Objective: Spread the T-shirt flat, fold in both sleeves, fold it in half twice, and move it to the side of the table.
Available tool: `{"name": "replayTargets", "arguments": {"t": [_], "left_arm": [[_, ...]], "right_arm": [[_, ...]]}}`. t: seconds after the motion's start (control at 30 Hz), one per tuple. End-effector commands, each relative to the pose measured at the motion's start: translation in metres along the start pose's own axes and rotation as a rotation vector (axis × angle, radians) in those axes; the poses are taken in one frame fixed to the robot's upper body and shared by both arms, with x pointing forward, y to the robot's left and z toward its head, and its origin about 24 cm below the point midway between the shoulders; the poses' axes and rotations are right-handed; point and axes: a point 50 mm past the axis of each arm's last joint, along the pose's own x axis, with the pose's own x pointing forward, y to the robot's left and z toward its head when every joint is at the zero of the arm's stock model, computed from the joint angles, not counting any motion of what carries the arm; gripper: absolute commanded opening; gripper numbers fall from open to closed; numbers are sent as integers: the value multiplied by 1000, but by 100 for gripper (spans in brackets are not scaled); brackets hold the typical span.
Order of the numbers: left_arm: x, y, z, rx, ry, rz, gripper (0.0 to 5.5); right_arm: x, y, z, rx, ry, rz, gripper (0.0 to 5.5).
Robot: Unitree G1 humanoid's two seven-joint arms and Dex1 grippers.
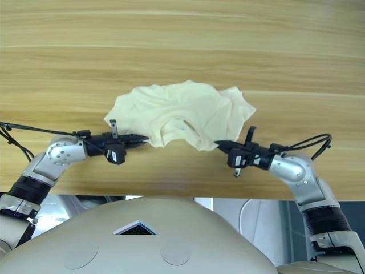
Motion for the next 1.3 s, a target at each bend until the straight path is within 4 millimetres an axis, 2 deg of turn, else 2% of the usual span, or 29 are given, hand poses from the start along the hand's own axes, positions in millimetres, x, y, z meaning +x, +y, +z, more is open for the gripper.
{"name": "replayTargets", "arguments": {"t": [0.03,0.17,0.27,0.33,0.4,0.43,0.47,0.5,0.57,0.7,0.73,0.83,0.9,0.97,1.0,1.1,1.13,1.17,1.2,1.23,1.27,1.3], "left_arm": [[-14,26,-12,7,58,96,0],[-36,123,4,121,-74,494,0],[-53,186,20,222,-138,726,0],[-81,239,55,350,-241,940,0],[-109,271,91,462,-343,1100,0],[-122,280,105,509,-378,1156,0],[-129,283,114,545,-405,1183,0],[-131,279,118,562,-422,1135,0],[-125,254,114,549,-446,937,0],[-118,165,92,384,-454,404,0],[-119,151,91,354,-459,325,0],[-142,117,120,348,-706,182,0],[-148,101,139,374,-834,89,0],[-147,95,153,356,-921,18,0],[-141,97,149,351,-876,-4,0],[-109,123,106,313,-566,-23,0],[-97,138,88,272,-469,-33,0],[-84,160,67,229,-365,-45,0],[-68,192,49,176,-248,-39,0],[-54,230,40,119,-124,-9,0],[-45,264,41,78,-23,47,0],[-41,307,55,36,80,244,0]], "right_arm": [[-12,-42,6,-47,-53,-210,2],[-27,-109,14,-141,-102,-506,2],[-39,-154,27,-213,-147,-686,2],[-59,-191,51,-280,-234,-842,2],[-82,-216,75,-331,-320,-957,2],[-93,-222,84,-344,-357,-987,2],[-99,-224,90,-352,-385,-993,2],[-104,-221,94,-357,-413,-976,2],[-109,-207,96,-351,-458,-892,2],[-105,-140,90,-339,-551,-462,2],[-105,-127,93,-347,-580,-386,2],[-126,-94,121,-423,-809,-254,2],[-137,-85,131,-449,-905,-207,2],[-140,-84,133,-444,-946,-161,2],[-138,-85,131,-426,-935,-138,2],[-106,-110,102,-327,-681,-132,2],[-91,-122,89,-271,-590,-115,2],[-72,-144,73,-220,-480,-147,2],[-50,-175,62,-182,-379,-194,2],[-30,-218,60,-153,-276,-289,2],[-17,-256,65,-146,-169,-393,2],[-12,-300,78,-126,-44,-563,2]]}}
